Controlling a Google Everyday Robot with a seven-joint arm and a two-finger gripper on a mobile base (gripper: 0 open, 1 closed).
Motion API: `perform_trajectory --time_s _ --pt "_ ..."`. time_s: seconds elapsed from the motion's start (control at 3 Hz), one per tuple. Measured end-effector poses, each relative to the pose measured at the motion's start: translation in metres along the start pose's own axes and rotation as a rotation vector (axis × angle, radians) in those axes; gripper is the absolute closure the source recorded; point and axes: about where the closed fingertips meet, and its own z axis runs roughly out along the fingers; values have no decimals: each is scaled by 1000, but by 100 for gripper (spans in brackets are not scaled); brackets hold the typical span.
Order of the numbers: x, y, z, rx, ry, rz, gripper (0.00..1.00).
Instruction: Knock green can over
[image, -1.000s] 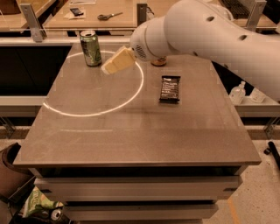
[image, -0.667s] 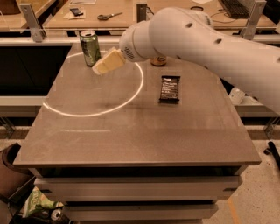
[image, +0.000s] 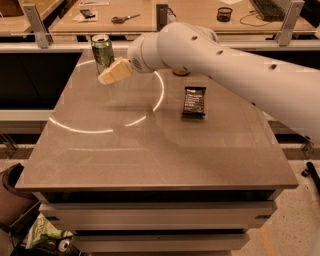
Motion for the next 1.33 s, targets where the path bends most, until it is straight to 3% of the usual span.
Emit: perform_trajectory --time_s 0.67,1.33 --pt "7 -14 60 -34 -68 42 0" --pt "-6 -16 88 -53 -137 81 0"
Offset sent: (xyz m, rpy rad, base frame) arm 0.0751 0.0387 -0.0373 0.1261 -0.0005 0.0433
